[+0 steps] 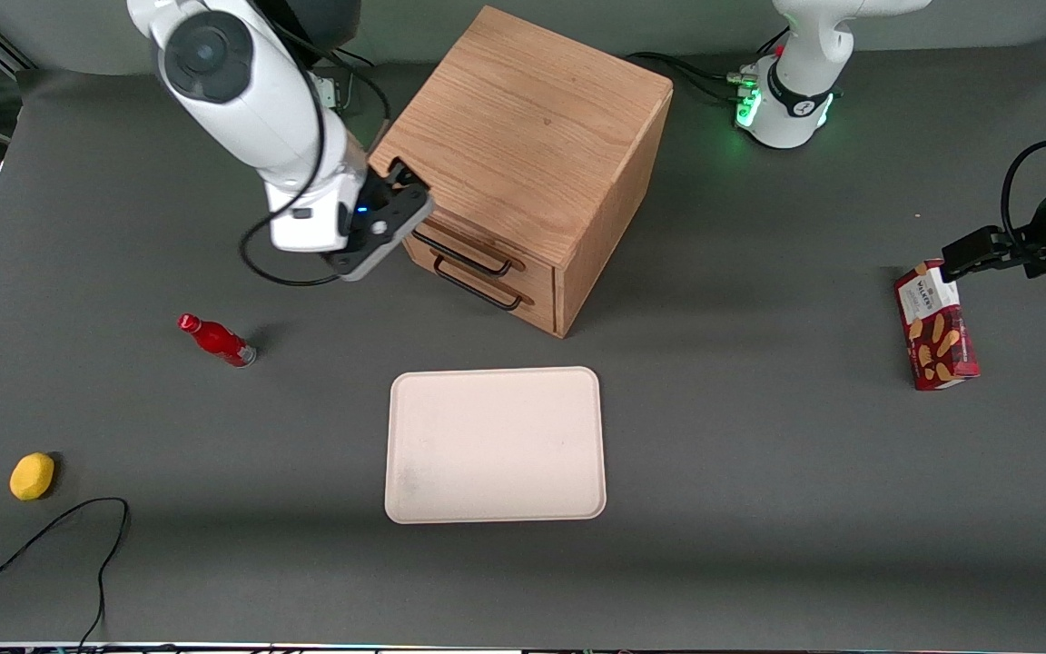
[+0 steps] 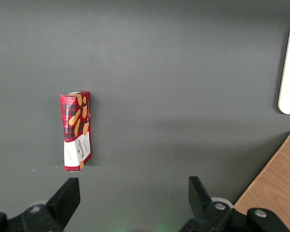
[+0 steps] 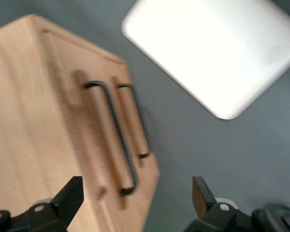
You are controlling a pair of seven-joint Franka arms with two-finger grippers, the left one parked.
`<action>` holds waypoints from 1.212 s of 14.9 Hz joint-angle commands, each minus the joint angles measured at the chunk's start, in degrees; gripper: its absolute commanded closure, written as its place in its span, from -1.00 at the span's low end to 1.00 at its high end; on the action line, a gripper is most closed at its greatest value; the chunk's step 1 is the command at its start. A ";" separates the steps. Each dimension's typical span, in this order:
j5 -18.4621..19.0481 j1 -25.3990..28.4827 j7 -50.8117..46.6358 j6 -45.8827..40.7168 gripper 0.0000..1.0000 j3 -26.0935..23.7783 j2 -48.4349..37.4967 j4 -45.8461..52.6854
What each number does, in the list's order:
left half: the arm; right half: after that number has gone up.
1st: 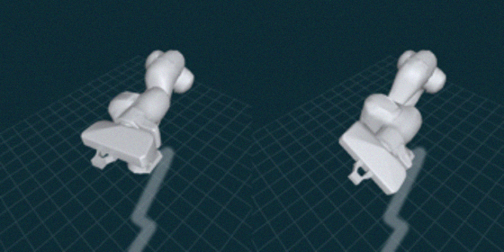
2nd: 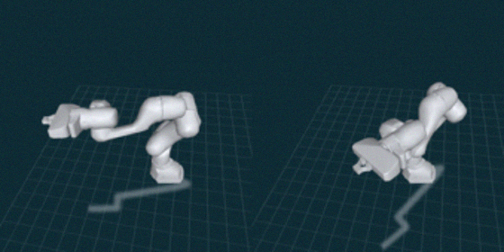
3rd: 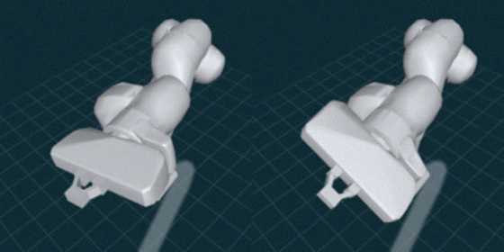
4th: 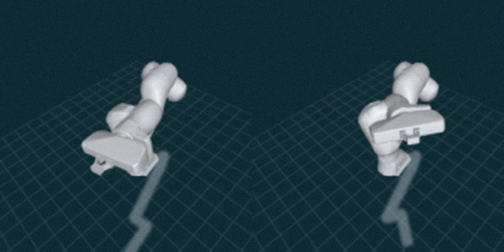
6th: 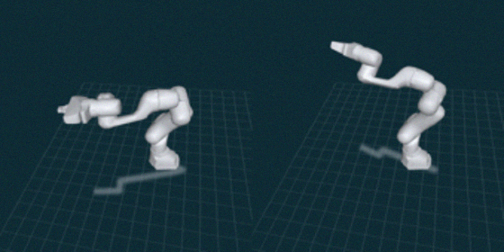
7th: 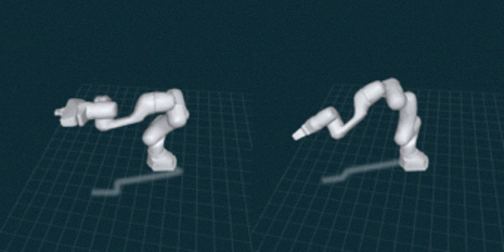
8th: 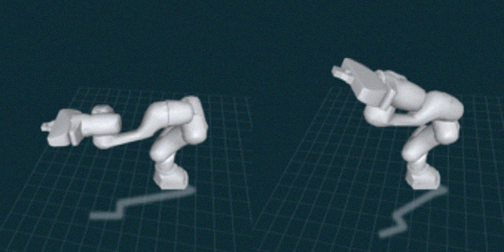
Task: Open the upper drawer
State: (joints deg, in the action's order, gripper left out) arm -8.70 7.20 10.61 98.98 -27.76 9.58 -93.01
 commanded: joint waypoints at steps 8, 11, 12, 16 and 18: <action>-4.22 0.01 15.57 3.05 -1.00 0.17 5.62 -3.84; -4.13 0.01 16.37 6.56 -1.00 0.17 5.71 -6.74; -4.05 0.01 16.46 7.71 -1.00 0.17 5.80 -7.45; -3.96 0.18 18.39 9.39 -1.00 0.17 7.02 -8.07; -3.78 0.27 18.39 10.00 -1.00 0.25 7.81 -8.07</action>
State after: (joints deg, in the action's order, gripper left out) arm -11.52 7.13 27.32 107.68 -27.70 16.66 -100.98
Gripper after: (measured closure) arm 0.000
